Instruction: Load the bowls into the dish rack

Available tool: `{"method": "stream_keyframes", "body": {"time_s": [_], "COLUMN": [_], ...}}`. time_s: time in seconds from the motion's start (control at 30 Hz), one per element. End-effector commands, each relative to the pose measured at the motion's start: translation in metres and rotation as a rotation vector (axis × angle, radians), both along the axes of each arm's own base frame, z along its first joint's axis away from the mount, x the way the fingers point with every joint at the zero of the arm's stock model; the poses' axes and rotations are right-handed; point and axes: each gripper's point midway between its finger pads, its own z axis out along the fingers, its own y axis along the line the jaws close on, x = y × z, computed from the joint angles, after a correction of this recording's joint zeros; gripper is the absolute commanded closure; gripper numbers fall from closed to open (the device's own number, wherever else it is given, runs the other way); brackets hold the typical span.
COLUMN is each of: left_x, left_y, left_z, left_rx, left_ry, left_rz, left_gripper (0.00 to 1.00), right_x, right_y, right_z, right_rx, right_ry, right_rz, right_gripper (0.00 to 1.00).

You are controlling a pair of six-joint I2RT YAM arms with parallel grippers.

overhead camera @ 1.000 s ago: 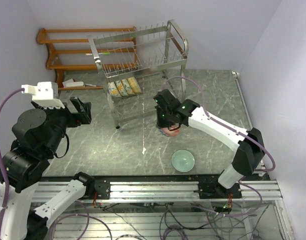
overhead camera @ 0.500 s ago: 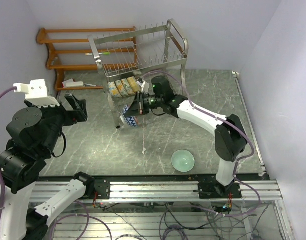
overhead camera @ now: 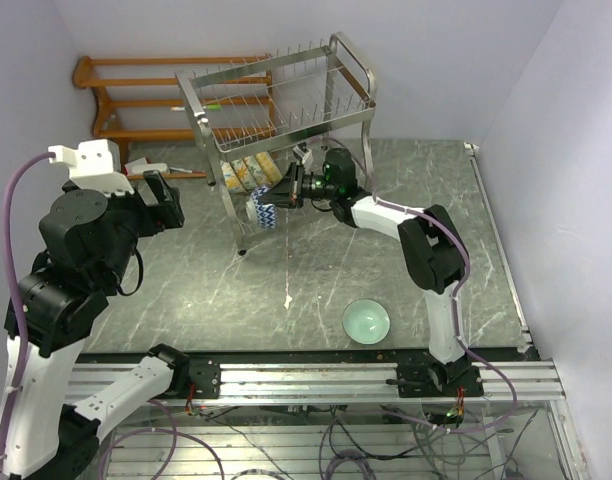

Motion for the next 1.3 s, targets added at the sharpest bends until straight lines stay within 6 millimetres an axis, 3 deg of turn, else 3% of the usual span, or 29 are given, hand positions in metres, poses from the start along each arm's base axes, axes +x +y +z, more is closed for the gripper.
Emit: {"method": "stream_keyframes", "body": {"time_s": [0.0,0.17,0.37,0.7,1.0,1.13,1.27], "left_x": [0.003,0.006,0.008,0.011,0.013,0.015,0.017], "left_y": [0.005,0.003,0.003,0.001,0.000,-0.002,-0.004], "left_z": [0.019,0.016,0.014,0.013,0.010,0.008,0.008], "left_rx": [-0.024,-0.022,-0.026,-0.034,-0.042,-0.041,-0.042], "left_ry": [-0.058,-0.045,-0.042,-0.035,-0.030,-0.026,-0.026], "left_rz": [0.031,0.032,0.043,0.045,0.046,0.042,0.036], "left_gripper": [0.00,0.00,0.00,0.01,0.01,0.01,0.01], "right_x": [-0.001,0.005,0.012,0.028,0.035,0.034,0.038], "right_y": [0.009,0.013,0.015,0.021,0.022,0.020,0.021], "right_z": [0.044,0.042,0.021,0.009,-0.041,-0.055,-0.066], "right_rx": [0.119,0.198,0.267,0.356,0.275,0.267,0.203], "right_ry": [-0.146,-0.140,-0.048,-0.012,0.108,0.138,0.141], "right_rz": [0.016,0.010,0.003,0.000,-0.023,-0.018,-0.027], "right_gripper": [1.00,1.00,1.00,1.00,1.00,1.00,0.85]}}
